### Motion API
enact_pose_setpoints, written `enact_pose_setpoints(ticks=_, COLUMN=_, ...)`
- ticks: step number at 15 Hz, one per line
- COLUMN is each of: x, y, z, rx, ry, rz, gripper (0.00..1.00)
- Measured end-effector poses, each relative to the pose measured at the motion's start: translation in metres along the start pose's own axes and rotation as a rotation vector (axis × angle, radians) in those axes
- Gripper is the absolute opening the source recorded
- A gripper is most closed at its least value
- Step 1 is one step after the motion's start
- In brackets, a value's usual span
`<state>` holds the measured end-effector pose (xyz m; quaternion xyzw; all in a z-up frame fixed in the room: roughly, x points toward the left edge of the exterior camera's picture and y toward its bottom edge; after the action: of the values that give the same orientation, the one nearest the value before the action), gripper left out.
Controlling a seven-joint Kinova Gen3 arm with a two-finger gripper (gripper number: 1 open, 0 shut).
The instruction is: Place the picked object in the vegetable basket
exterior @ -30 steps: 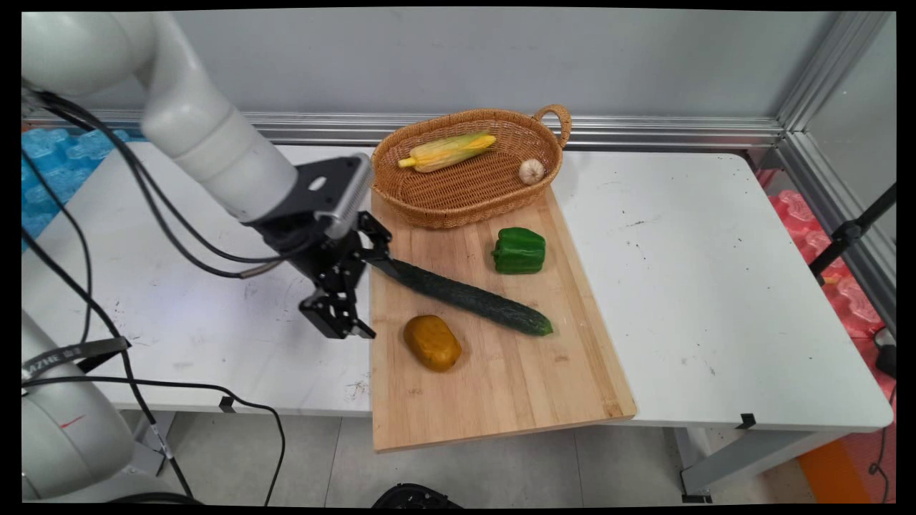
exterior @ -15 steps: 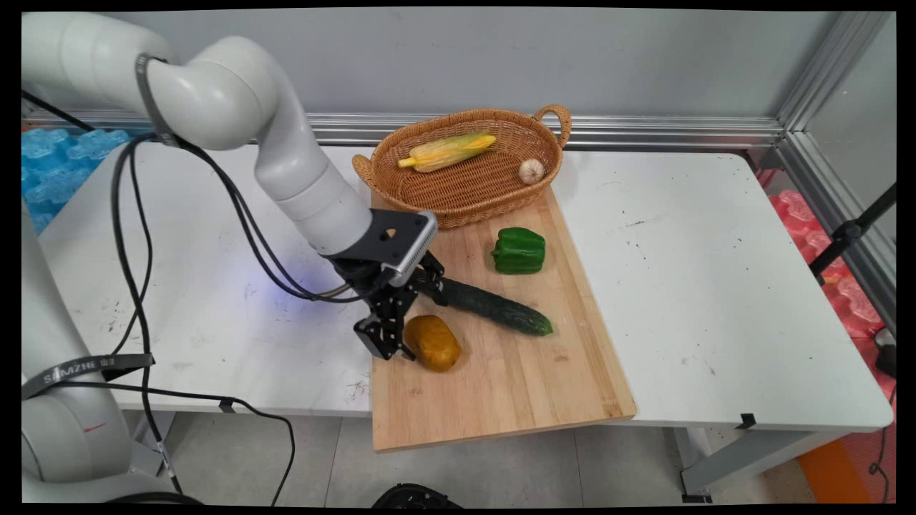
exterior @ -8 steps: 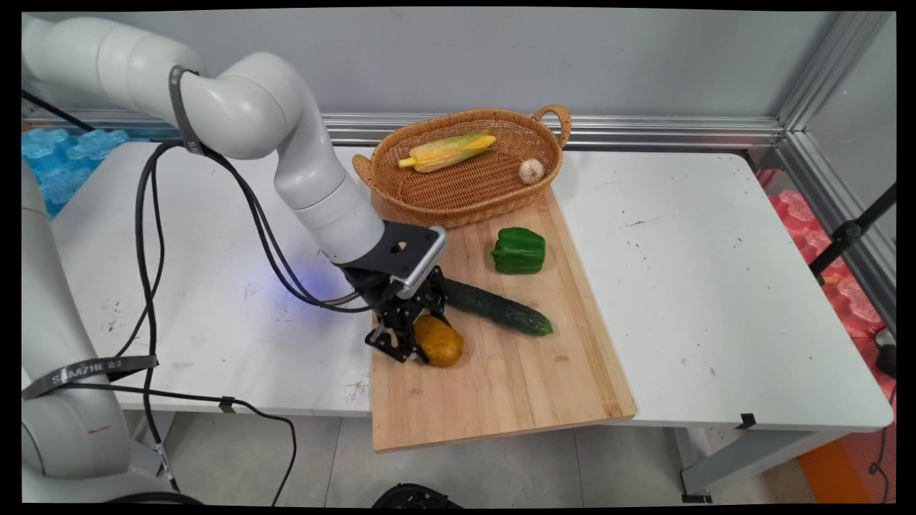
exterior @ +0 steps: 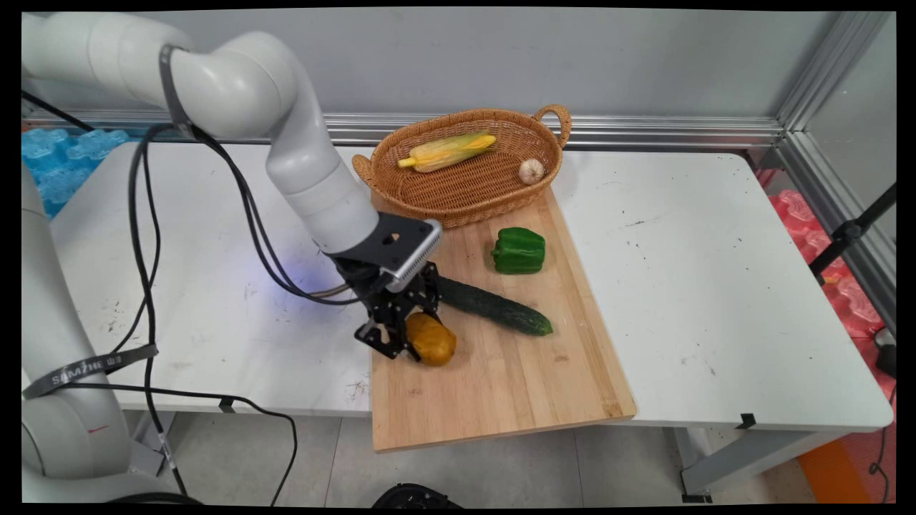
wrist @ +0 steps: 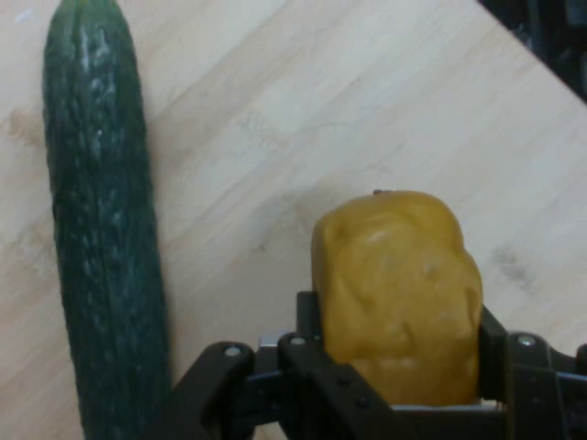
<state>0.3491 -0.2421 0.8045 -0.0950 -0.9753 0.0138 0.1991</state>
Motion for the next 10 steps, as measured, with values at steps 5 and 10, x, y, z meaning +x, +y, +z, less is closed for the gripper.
enact_pose_setpoints(ticks=5, x=0.009, y=0.01, z=-0.043, rx=0.027, ry=0.002, rz=-0.084, gripper=0.0)
enact_pose_setpoints(ticks=10, x=0.015, y=0.021, z=-0.084, rx=0.098, ry=0.016, rz=-0.245, gripper=0.0)
